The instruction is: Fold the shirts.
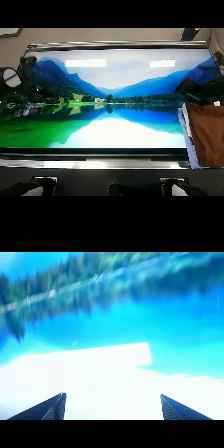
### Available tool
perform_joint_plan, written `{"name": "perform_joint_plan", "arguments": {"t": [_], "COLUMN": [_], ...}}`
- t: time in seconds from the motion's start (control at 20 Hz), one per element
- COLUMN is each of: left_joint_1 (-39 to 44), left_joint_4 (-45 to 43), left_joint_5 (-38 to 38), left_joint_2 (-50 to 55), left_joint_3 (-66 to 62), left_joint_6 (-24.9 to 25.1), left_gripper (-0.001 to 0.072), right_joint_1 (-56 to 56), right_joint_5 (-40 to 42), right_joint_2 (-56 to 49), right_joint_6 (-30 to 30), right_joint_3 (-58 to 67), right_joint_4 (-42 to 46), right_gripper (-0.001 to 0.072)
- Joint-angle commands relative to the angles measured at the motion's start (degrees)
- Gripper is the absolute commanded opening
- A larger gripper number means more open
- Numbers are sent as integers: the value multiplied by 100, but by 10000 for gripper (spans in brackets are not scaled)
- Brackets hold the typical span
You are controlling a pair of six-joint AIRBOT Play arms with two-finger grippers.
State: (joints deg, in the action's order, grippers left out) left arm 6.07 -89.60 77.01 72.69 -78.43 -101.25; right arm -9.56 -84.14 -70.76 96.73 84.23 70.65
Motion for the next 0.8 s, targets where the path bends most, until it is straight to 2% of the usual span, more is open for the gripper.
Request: {"name": "perform_joint_plan", "arguments": {"t": [0.0,0.75], "left_joint_1": [31,31], "left_joint_4": [81,72], "left_joint_5": [-365,-358], "left_joint_2": [-610,-608], "left_joint_3": [1091,1091], "left_joint_6": [-334,-332], "left_gripper": [703,703], "right_joint_1": [809,809], "right_joint_5": [-164,-278], "right_joint_2": [-267,-267], "right_joint_6": [120,122], "right_joint_3": [-192,-195], "right_joint_4": [114,52], "right_gripper": [661,661]}}
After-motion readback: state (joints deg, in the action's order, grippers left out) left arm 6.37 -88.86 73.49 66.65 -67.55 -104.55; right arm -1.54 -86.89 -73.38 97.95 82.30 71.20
